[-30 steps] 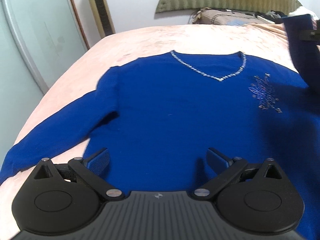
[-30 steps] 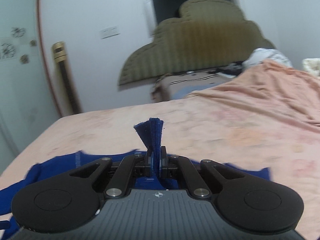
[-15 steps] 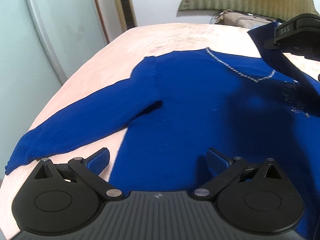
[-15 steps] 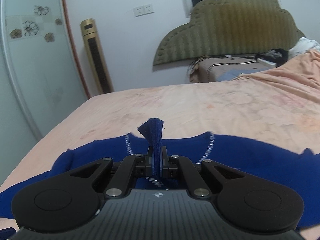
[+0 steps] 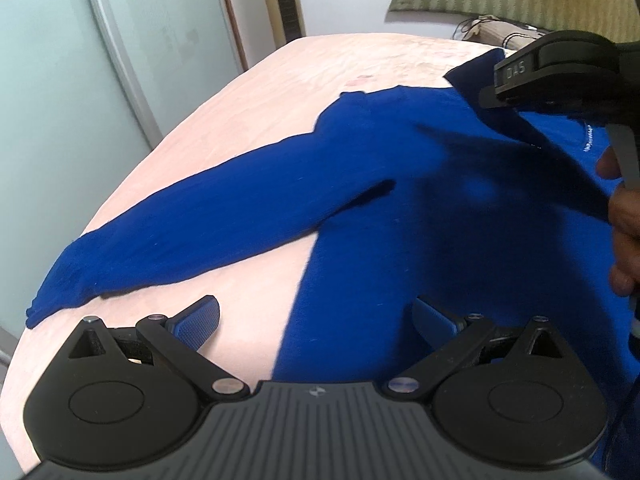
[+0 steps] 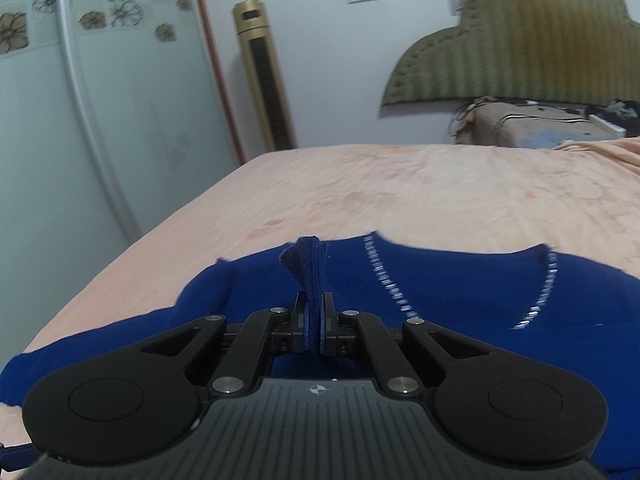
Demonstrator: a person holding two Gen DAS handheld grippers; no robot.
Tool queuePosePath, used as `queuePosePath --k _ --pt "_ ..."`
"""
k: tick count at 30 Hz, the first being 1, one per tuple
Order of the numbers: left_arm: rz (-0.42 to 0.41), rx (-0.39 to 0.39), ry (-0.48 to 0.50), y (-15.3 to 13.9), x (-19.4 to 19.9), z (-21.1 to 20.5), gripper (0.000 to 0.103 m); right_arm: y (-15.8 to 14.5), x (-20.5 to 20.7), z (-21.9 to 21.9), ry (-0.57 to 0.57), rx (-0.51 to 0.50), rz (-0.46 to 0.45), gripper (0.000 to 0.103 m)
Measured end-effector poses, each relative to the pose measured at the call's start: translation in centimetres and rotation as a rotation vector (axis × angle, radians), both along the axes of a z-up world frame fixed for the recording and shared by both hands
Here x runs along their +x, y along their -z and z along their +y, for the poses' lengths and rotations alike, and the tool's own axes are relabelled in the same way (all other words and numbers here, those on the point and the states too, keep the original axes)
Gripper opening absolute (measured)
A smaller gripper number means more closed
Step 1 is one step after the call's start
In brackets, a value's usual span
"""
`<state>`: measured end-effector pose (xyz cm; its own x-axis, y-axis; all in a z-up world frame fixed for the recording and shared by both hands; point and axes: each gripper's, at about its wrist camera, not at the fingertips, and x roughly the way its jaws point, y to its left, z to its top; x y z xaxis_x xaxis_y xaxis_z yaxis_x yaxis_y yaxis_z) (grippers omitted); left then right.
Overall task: Fold small clothes
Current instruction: 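Carry the sleeve with the right gripper across the sweater body and release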
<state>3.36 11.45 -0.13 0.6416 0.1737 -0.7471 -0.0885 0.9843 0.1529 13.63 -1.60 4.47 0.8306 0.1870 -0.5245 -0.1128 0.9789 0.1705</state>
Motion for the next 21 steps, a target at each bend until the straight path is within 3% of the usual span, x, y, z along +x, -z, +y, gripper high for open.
queuePosePath --k 16,21 --pt "0.023 -0.005 -0.029 0.4 0.2 0.7 0.103 2.1 0.8 3.2 -0.090 -0.009 0.074 0.008" --pt "0.025 -0.002 -0.037 0.0 0.3 0.7 0.103 3.2 1.3 2.5 -0.117 0.062 0.165 0.035"
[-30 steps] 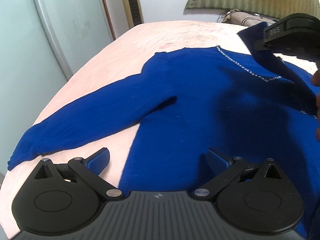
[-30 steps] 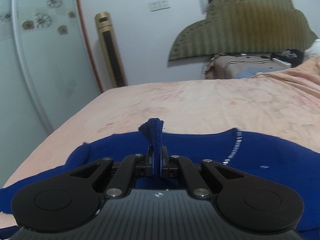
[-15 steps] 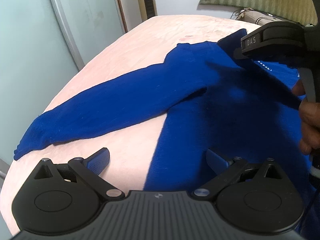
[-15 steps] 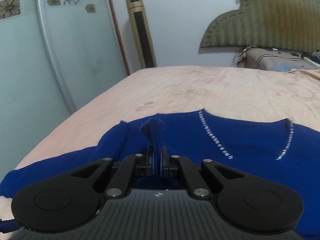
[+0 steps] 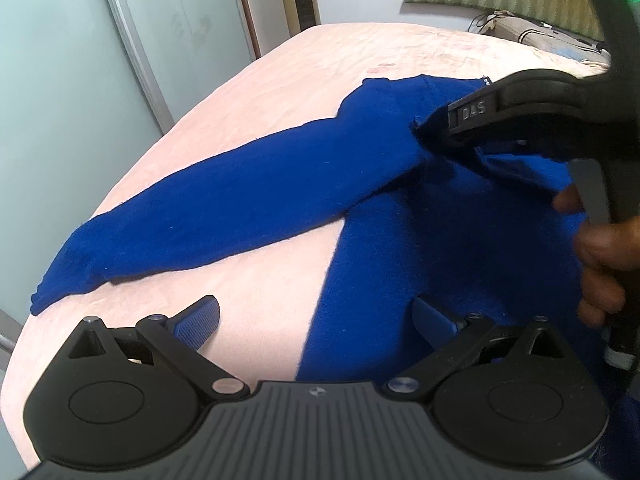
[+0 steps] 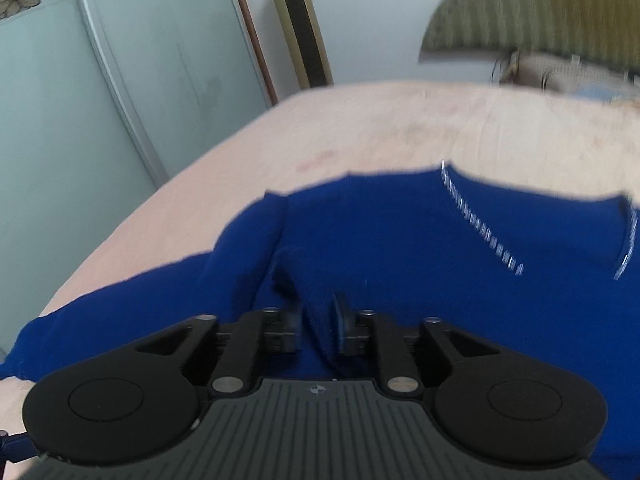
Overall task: Fold small clothes
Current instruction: 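Carry the sleeve with the right gripper across the sweater body and release, then grasp the other sweater sleeve cuff with the left gripper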
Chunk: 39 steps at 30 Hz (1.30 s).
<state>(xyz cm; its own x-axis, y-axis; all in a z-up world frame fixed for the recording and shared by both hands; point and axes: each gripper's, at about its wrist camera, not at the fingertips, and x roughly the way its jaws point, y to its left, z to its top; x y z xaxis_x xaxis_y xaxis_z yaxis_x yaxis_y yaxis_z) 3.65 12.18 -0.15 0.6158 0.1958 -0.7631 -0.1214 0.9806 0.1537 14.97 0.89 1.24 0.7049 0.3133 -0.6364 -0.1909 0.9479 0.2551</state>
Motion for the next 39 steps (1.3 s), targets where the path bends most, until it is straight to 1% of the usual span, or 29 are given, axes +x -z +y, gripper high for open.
queuePosePath --k 3,4,5,7,9,11,13,15,17,19,20,21,23,25,27,31,33,36,38,39 --pt "0.000 0.003 -0.012 0.0 0.1 0.2 0.103 -0.7 -1.0 -0.7 -0.016 0.048 -0.021 0.039" --pt "-0.001 0.001 -0.024 0.0 0.3 0.1 0.103 -0.8 -1.4 -1.3 -0.017 0.094 -0.023 0.041" --pt "-0.003 -0.003 -0.040 -0.1 0.3 0.2 0.103 -0.7 -1.3 -1.7 -0.017 0.143 -0.012 0.049" --pt "-0.008 -0.018 -0.063 -0.4 0.4 0.4 0.103 -0.2 -1.1 -2.3 -0.009 0.205 0.040 0.049" --pt "-0.013 -0.027 -0.070 -0.6 0.2 0.4 0.103 0.6 -0.9 -2.2 -0.010 0.193 0.082 0.050" --pt "-0.014 -0.020 -0.074 -0.7 0.2 0.4 0.103 0.7 -1.2 -1.8 -0.022 0.158 0.076 0.050" --pt "-0.011 -0.012 -0.082 -0.7 0.1 0.6 0.103 0.4 -1.4 -1.8 -0.033 0.178 0.072 0.048" --pt "-0.009 -0.017 -0.094 -0.6 0.2 1.0 0.103 0.0 -1.8 -1.9 -0.041 0.204 0.063 0.049" --pt "-0.010 -0.026 -0.107 -0.7 0.2 1.4 0.103 -0.1 -2.0 -1.7 -0.037 0.179 0.064 0.050" --pt "-0.009 -0.028 -0.115 -0.7 0.3 1.8 0.103 -0.2 -2.3 -1.3 -0.017 0.099 0.072 0.051" --pt "-0.009 -0.027 -0.118 -0.8 0.3 1.8 0.103 -0.4 -2.7 -1.3 -0.012 0.063 0.063 0.050" --pt "-0.010 -0.026 -0.120 -0.7 0.3 2.0 0.103 -0.7 -3.1 -1.2 -0.010 0.036 0.051 0.050" --pt "-0.008 -0.023 -0.125 -0.6 0.4 2.1 0.103 -1.5 -4.2 -1.3 -0.011 0.013 0.023 0.052" --pt "-0.007 -0.027 -0.129 -0.5 0.6 2.2 0.103 -2.1 -5.3 -1.7 -0.012 0.012 0.003 0.055" --pt "-0.006 -0.028 -0.134 -0.4 1.0 2.2 0.103 -2.6 -6.2 -1.9 -0.012 -0.009 -0.013 0.065" --pt "-0.007 -0.028 -0.143 -0.2 1.2 2.5 0.103 -3.0 -7.9 -2.1 -0.006 -0.094 -0.035 0.068" --pt "-0.006 -0.032 -0.150 -0.2 1.4 2.7 0.103 -3.0 -8.3 -2.4 -0.007 -0.110 -0.037 0.072" --pt "-0.001 -0.045 -0.168 0.0 1.6 3.4 0.103 -3.0 -9.0 -2.9 -0.010 -0.105 -0.038 0.073" --pt "-0.005 -0.086 -0.207 0.1 1.2 4.4 0.103 -3.0 -9.4 -3.2 -0.011 -0.097 -0.038 0.073" --pt "-0.010 -0.124 -0.243 0.2 1.1 5.3 0.103 -3.0 -9.7 -3.3 -0.011 -0.095 -0.038 0.073"
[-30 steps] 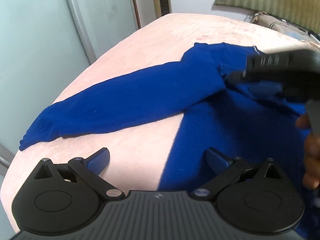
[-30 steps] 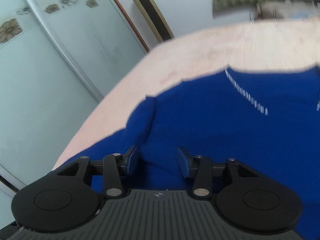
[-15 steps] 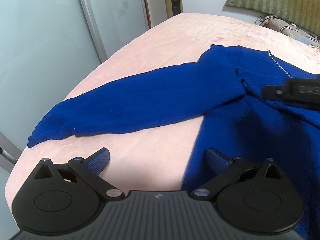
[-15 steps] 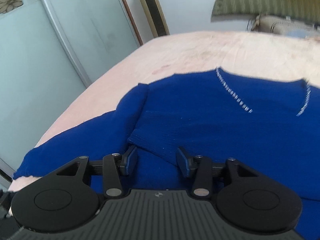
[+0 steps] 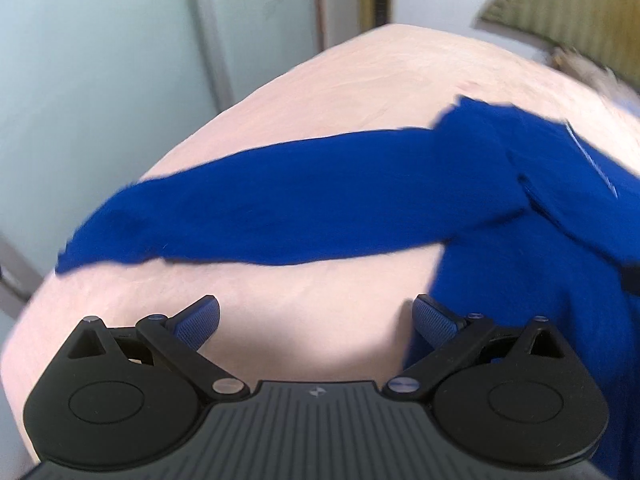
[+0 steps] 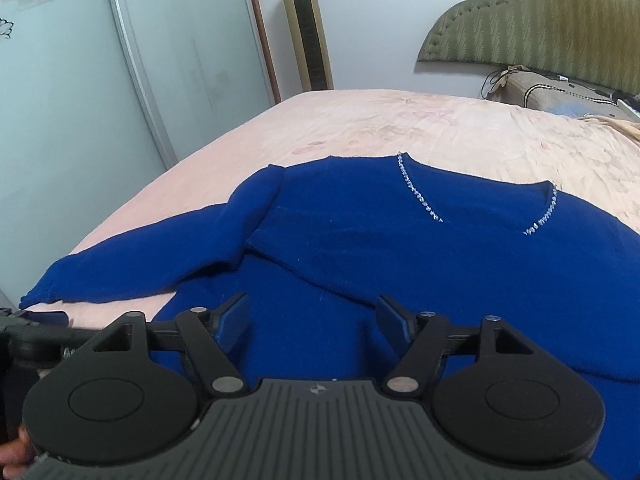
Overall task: Fold small clothes
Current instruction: 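Grasp the other sweater sleeve cuff with the left gripper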
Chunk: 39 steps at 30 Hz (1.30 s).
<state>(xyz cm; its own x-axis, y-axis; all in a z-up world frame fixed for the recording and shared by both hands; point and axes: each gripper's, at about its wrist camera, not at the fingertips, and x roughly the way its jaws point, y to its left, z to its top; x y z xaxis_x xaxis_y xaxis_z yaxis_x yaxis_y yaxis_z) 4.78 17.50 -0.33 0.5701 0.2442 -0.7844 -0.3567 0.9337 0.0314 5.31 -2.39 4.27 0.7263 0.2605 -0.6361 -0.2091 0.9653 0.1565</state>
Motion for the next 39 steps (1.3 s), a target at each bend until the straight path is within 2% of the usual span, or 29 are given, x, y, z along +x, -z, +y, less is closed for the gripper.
queuePosePath --k 2,6,9,12,16,23,25,27,30,33,39 --pt "-0.029 -0.081 -0.077 0.1 -0.4 2.1 0.103 0.0 -0.3 -0.1 -0.001 0.001 -0.001 0.073" --pt "-0.138 -0.282 -0.221 0.0 -1.9 6.3 0.103 0.0 -0.7 -0.3 -0.001 0.003 -0.004 0.075" --pt "-0.260 -0.468 -0.301 0.3 -3.4 9.5 0.103 0.2 -0.6 -0.2 0.005 0.009 -0.002 0.075" --pt "-0.360 -0.596 -0.366 1.3 -4.4 12.0 0.103 0.3 -0.6 -0.2 0.009 0.012 0.000 0.075" --pt "-0.448 -0.714 -0.435 2.0 -5.0 14.4 0.103 0.3 -0.6 -0.3 0.017 0.009 -0.003 0.076" --pt "-0.567 -0.841 -0.573 3.0 -5.8 18.1 0.102 0.4 -1.1 -0.8 0.036 0.005 -0.008 0.080" --pt "-0.556 -0.836 -0.601 2.7 -5.5 18.0 0.089 0.4 -1.1 -0.9 0.041 0.007 -0.005 0.080" --pt "-0.515 -0.814 -0.602 2.6 -4.9 18.2 0.041 0.5 -1.2 -1.1 0.043 0.010 -0.003 0.080" --pt "-0.449 -0.835 -0.601 3.1 -4.3 18.2 0.014 0.5 -1.4 -1.5 0.045 0.013 -0.004 0.080" --pt "-0.435 -0.770 -0.571 2.1 -4.0 17.7 0.009 0.5 -1.4 -2.0 0.050 0.016 -0.004 0.081" --pt "-0.482 -0.329 -0.342 -4.7 -1.9 14.0 0.008 0.5 -1.0 -4.2 0.092 -0.010 -0.021 0.083"
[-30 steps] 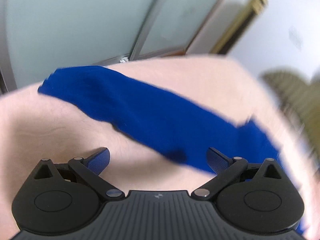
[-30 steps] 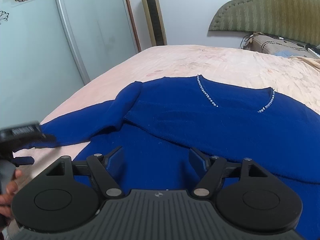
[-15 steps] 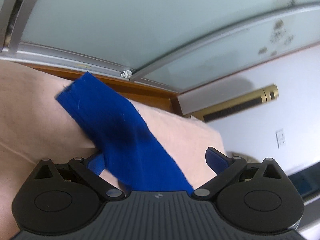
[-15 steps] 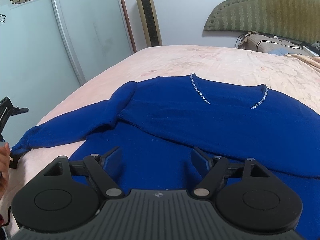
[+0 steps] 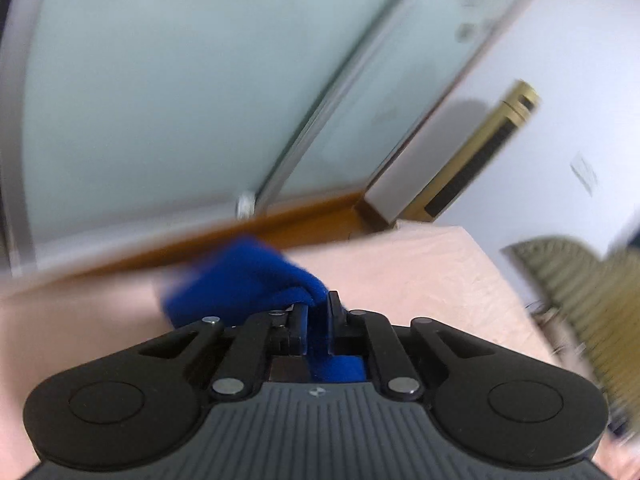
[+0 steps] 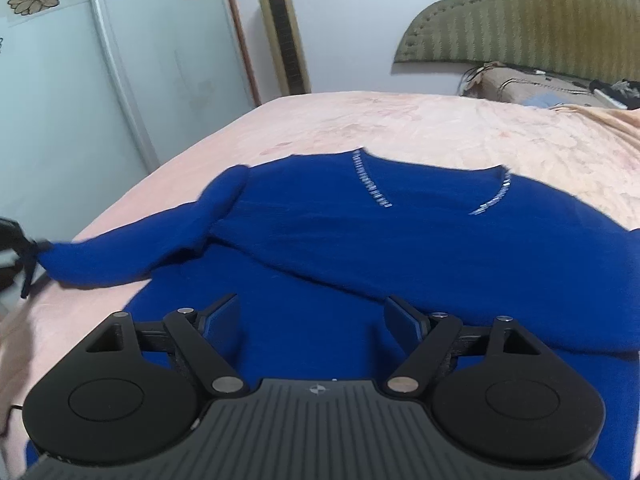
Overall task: Fold small clothes
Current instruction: 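Grasp the other sweater sleeve cuff with the left gripper, then fold the sleeve with the left gripper across the sweater body and release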
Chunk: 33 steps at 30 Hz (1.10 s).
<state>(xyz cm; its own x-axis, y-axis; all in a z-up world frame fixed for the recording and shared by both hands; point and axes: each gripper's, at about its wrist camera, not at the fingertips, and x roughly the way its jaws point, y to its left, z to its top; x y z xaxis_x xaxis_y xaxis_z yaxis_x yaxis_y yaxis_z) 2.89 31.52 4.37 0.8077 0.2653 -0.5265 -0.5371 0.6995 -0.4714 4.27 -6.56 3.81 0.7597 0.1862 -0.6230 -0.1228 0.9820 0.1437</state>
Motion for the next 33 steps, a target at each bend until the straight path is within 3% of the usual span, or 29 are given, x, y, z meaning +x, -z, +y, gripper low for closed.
queuePosePath --k 3,5,8,10,12,18,22,27,30,33 --pt "0.016 0.172 -0.046 -2.7 0.8 -0.5 0.008 0.2 0.4 -2.2 0.072 0.001 0.010 0.084" --pt "0.027 0.242 -0.093 -4.0 1.6 -0.8 0.008 0.3 0.3 -3.6 0.106 0.019 0.009 0.084" --pt "0.047 0.287 -0.133 -5.4 3.3 -1.5 0.008 0.4 0.0 -5.2 0.138 0.029 0.004 0.084" --pt "0.039 0.293 -0.091 -6.1 4.3 -2.7 0.008 0.6 -0.2 -6.1 0.153 0.032 0.004 0.084" --pt "0.023 0.327 -0.014 -6.9 5.0 -5.4 0.008 0.7 -0.4 -7.0 0.169 0.041 0.005 0.084" --pt "-0.026 0.529 0.354 -7.6 6.8 -18.0 0.008 1.0 -0.9 -8.9 0.216 0.061 -0.001 0.084" --pt "-0.062 0.540 0.537 -6.5 7.4 -24.6 0.008 1.0 -1.3 -9.9 0.241 0.065 -0.007 0.084" --pt "-0.032 0.537 0.756 -4.6 7.5 -31.3 0.008 0.8 -1.7 -11.4 0.278 0.067 -0.019 0.084" --pt "0.015 0.526 0.876 -2.4 8.0 -34.1 0.008 0.8 -1.9 -12.5 0.306 0.072 -0.027 0.084" --pt "0.113 0.494 0.981 0.0 9.0 -36.2 0.010 0.8 -1.9 -13.7 0.339 0.074 -0.028 0.084"
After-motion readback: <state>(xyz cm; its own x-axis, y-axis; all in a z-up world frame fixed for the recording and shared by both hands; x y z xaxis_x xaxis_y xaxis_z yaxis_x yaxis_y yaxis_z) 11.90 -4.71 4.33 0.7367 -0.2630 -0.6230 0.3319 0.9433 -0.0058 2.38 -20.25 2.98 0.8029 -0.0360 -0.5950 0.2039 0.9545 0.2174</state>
